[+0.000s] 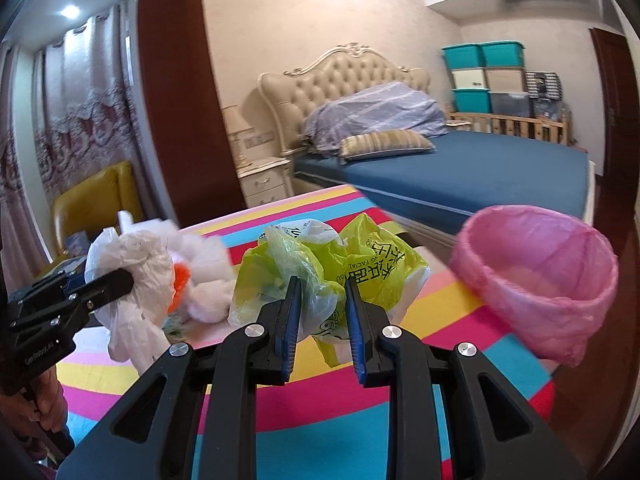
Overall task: Collect trash
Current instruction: 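Carry both bags over the pink bin and open both grippers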
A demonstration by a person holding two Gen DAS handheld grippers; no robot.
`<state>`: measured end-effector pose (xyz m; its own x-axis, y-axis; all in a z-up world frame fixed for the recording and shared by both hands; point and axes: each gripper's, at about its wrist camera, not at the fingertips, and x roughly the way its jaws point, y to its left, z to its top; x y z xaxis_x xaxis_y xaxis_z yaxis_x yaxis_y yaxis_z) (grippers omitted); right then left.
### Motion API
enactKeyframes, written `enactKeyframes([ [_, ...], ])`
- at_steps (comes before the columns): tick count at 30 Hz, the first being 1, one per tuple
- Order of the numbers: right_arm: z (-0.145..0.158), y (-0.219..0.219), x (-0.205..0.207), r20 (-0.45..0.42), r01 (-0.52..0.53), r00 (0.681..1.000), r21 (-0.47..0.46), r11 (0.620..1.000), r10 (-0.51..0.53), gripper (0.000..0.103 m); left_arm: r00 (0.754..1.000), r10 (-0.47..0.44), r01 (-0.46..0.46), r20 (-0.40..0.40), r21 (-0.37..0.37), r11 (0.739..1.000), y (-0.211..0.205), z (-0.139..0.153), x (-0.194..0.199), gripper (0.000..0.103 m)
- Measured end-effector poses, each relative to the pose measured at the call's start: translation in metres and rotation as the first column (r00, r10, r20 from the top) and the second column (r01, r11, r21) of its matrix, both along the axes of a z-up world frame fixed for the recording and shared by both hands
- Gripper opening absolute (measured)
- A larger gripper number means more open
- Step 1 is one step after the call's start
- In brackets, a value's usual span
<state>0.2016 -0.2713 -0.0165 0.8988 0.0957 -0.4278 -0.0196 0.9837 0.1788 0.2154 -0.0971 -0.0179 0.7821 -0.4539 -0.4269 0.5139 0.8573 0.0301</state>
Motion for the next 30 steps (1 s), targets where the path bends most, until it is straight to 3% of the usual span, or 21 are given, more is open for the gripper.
enactKeyframes([
  [8, 0.001, -0.058, -0.002, 0.010, 0.124, 0.992, 0.008, 0.992, -0.124, 0.023, 0.990, -0.141, 0.141, -0.020, -0.001, 0.990, -0.056, 0.000, 0.023, 0.027],
  [17, 0.004, -0.118, 0.000, 0.031, 0.237, 0.971, -0.037, 0.971, -0.236, 0.023, 0.956, -0.289, 0.289, -0.049, -0.014, 0.957, -0.143, -0.002, 0.063, 0.027],
  [25, 0.001, -0.168, 0.010, 0.033, 0.287, 0.958, -0.075, 0.955, -0.285, 0.023, 0.929, -0.367, 0.368, -0.055, 0.002, 0.930, -0.221, -0.007, 0.090, 0.029],
  [30, -0.004, -0.191, 0.019, 0.021, 0.300, 0.954, -0.070, 0.951, -0.299, 0.024, 0.925, -0.372, 0.372, -0.081, -0.011, 0.928, -0.263, -0.012, 0.110, 0.030],
])
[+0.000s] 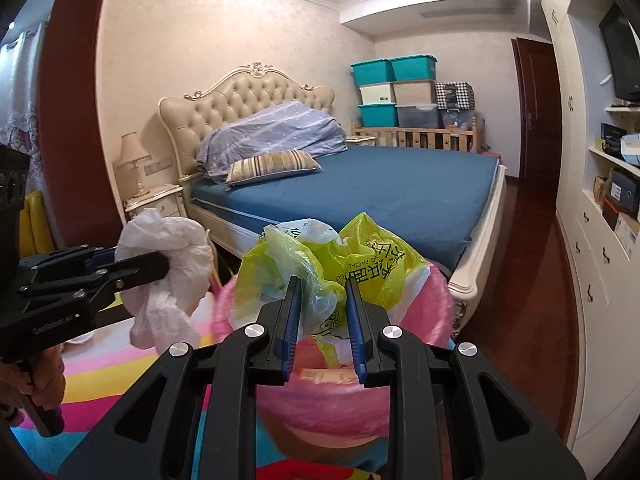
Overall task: Collect trash
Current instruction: 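Carry both bags over the pink bin and open both grippers, then move both grippers back to the trash pile on the table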
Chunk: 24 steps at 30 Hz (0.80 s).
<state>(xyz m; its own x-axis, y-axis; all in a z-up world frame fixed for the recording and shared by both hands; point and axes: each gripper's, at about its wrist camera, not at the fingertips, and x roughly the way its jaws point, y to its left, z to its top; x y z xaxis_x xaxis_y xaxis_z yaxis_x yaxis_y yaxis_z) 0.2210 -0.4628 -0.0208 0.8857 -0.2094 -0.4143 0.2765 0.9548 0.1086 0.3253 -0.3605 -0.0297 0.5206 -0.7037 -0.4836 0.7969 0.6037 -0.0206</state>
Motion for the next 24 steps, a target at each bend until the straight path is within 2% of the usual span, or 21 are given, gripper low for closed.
enactKeyframes([
  [5, -0.008, -0.017, 0.005, -0.015, -0.009, 1.000, -0.003, 1.000, 0.009, 0.027, 1.000, -0.013, 0.012, -0.028, -0.032, 0.999, -0.031, 0.000, 0.019, 0.032],
  [6, -0.011, -0.020, 0.007, -0.022, -0.007, 1.000, -0.005, 1.000, 0.007, 0.028, 0.999, -0.026, 0.024, -0.038, -0.036, 0.999, -0.037, -0.001, 0.024, 0.035],
  [7, -0.013, -0.021, 0.007, -0.031, -0.004, 1.000, -0.005, 1.000, 0.004, 0.034, 0.999, -0.027, 0.026, -0.043, -0.034, 0.999, -0.043, 0.000, 0.028, 0.038],
  [8, -0.014, -0.022, 0.007, -0.038, 0.004, 0.999, -0.003, 1.000, -0.004, 0.042, 0.999, -0.013, 0.012, -0.039, -0.034, 0.999, -0.047, -0.001, 0.031, 0.050],
  [9, -0.015, -0.024, 0.005, -0.035, 0.018, 0.999, 0.002, 1.000, -0.018, 0.063, 0.999, 0.002, -0.003, -0.034, -0.039, 0.999, -0.041, 0.000, 0.035, 0.071],
  [10, -0.015, -0.026, 0.002, -0.019, 0.025, 1.000, 0.006, 1.000, -0.025, 0.071, 0.999, 0.028, -0.029, -0.024, -0.048, 0.998, -0.040, 0.000, 0.036, 0.079],
  [11, -0.016, -0.026, -0.001, -0.009, 0.029, 1.000, 0.007, 1.000, -0.029, 0.071, 0.999, 0.044, -0.045, -0.019, -0.057, 0.997, -0.039, 0.001, 0.036, 0.082],
  [16, -0.022, -0.026, -0.008, -0.030, 0.048, 0.998, 0.025, 0.999, -0.048, 0.071, 0.995, 0.094, -0.096, -0.028, -0.057, 0.994, -0.019, 0.003, 0.037, 0.082],
  [21, -0.021, -0.019, -0.019, -0.016, 0.051, 0.999, 0.048, 0.998, -0.051, 0.071, 0.986, 0.166, -0.166, -0.005, -0.066, 0.984, 0.020, 0.011, 0.020, 0.097],
  [24, -0.019, -0.011, -0.022, -0.010, 0.042, 0.999, 0.057, 0.998, -0.041, 0.071, 0.977, 0.210, -0.209, 0.019, -0.043, 0.977, 0.043, 0.012, 0.008, 0.098],
])
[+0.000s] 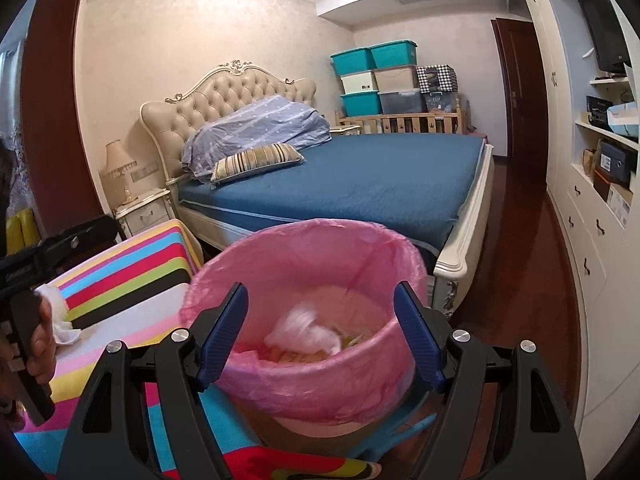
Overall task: Collect trash
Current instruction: 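Move both grippers back to the trash pile on the table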
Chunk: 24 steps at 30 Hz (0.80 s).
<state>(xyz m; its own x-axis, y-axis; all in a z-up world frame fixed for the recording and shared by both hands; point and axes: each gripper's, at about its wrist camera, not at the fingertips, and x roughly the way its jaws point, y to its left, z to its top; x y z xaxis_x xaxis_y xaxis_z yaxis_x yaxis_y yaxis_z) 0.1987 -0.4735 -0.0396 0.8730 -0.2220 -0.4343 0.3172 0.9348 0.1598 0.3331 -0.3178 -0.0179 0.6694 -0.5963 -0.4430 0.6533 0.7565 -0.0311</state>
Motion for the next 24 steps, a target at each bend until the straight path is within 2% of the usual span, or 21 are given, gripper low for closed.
enactKeyframes([
  [2, 0.002, 0.007, 0.002, 0.000, -0.017, 1.000, 0.004, 1.000, 0.017, 0.071, 1.000, 0.022, -0.022, 0.007, 0.014, 1.000, 0.015, 0.001, -0.007, 0.098],
  [8, 0.005, 0.046, 0.009, -0.017, -0.086, 0.996, 0.008, 0.996, 0.086, 0.071, 0.998, 0.066, -0.066, 0.005, -0.006, 0.998, 0.064, 0.007, -0.030, 0.098],
  [16, 0.003, 0.101, 0.018, -0.038, -0.187, 0.981, 0.042, 0.982, 0.188, 0.073, 0.988, 0.149, -0.148, 0.051, -0.022, 0.989, 0.146, 0.021, -0.066, 0.098],
  [20, 0.002, 0.135, 0.024, -0.057, -0.256, 0.965, 0.042, 0.966, 0.258, 0.073, 0.967, 0.254, -0.254, 0.025, -0.011, 0.967, 0.200, 0.014, -0.075, 0.098],
  [24, 0.002, 0.166, 0.028, -0.067, -0.313, 0.947, 0.048, 0.949, 0.316, 0.073, 0.922, 0.386, -0.386, -0.002, 0.004, 0.922, 0.261, 0.004, -0.087, 0.098],
])
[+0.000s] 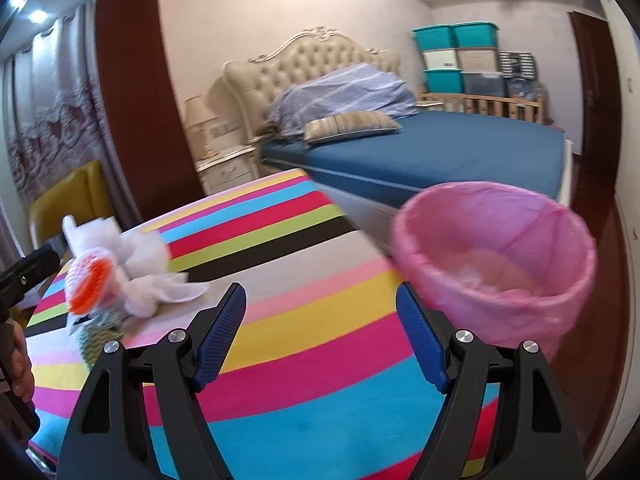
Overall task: Collect trash
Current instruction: 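Move both grippers back to the trash pile on the table, then grasp the pink foam fruit net with the right gripper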
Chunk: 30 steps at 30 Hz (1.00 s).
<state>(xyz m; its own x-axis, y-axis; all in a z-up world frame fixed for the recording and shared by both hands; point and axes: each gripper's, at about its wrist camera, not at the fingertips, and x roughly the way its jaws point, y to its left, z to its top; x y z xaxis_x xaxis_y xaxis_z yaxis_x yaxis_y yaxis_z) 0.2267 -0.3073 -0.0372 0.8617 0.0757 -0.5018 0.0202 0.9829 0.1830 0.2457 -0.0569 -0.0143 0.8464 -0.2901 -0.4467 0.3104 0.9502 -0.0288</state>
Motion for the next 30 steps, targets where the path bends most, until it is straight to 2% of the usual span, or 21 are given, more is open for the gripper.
enactKeyframes([
  [5, 0.002, 0.050, 0.007, 0.000, -0.098, 0.995, 0.001, 0.995, 0.098, 0.073, 0.988, 0.155, -0.154, -0.009, 0.024, 0.988, 0.064, -0.008, -0.008, 0.098],
  [13, 0.019, 0.134, 0.005, 0.043, -0.267, 0.962, -0.076, 0.961, 0.271, 0.073, 0.953, 0.303, -0.303, 0.009, 0.075, 0.950, 0.137, -0.015, -0.015, 0.098],
  [21, 0.027, 0.199, 0.004, 0.061, -0.395, 0.912, -0.146, 0.907, 0.407, 0.071, 0.923, 0.384, -0.383, -0.013, 0.047, 0.922, 0.191, -0.018, -0.027, 0.098],
  [27, 0.027, 0.240, 0.012, 0.051, -0.462, 0.876, -0.193, 0.866, 0.479, 0.071, 0.916, 0.400, -0.399, -0.035, 0.029, 0.916, 0.208, -0.028, -0.040, 0.098],
  [30, 0.020, 0.253, 0.021, 0.011, -0.468, 0.875, -0.239, 0.851, 0.484, 0.070, 0.914, 0.402, -0.402, -0.052, 0.012, 0.916, 0.214, -0.033, -0.045, 0.098],
])
